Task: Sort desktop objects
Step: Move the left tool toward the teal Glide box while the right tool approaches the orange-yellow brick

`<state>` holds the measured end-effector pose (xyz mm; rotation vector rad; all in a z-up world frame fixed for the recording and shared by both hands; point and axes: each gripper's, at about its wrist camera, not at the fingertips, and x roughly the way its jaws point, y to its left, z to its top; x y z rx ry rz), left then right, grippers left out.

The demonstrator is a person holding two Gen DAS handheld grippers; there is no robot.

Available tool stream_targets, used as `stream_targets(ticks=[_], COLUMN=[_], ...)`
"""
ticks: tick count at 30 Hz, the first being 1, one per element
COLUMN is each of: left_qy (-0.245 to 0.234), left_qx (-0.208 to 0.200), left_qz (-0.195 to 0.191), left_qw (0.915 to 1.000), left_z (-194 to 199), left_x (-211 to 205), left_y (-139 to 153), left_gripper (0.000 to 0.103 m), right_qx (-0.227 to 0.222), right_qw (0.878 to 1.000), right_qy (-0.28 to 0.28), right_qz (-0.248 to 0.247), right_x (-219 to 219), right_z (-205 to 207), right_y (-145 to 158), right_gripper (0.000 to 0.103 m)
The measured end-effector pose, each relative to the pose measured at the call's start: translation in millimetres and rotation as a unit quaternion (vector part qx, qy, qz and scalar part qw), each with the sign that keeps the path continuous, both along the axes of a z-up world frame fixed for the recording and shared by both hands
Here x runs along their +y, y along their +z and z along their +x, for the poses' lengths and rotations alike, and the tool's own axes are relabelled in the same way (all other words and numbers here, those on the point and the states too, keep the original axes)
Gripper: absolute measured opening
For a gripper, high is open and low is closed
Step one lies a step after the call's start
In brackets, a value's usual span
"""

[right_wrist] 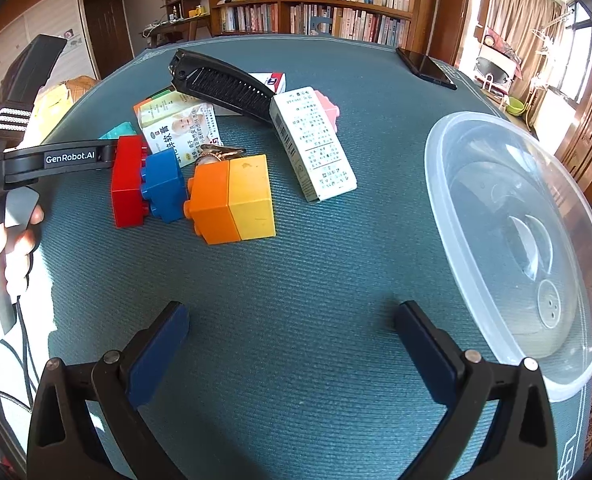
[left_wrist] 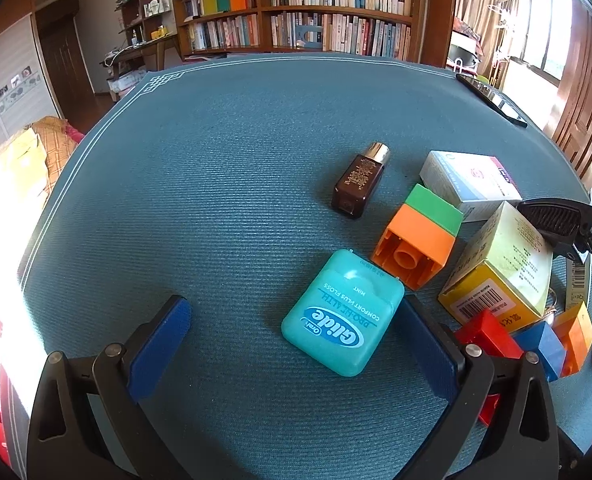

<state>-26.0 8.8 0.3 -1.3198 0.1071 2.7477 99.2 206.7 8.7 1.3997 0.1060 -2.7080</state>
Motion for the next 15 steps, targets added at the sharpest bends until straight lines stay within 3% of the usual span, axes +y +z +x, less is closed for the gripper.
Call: stream_targets(ticks=[6, 15], left_qy=[-0.008, -0.046], left_qx=[0.008, 0.027], left_qz=[0.0, -0.004], left_qw=[0.9999, 0.9986], left_z=[1, 9], left_x=[2, 11], left_y=[1, 4], left_gripper=[0.1, 0.075], right_qx=[0.002, 0.02], right_qw=[1.0, 0.999], right_qy=[0.009, 0.035], right_qz=[-0.004, -0.022], right_x=[-2, -22], right_z=[-4, -19], right_y=[3, 8], right_gripper=[0.103, 0.102])
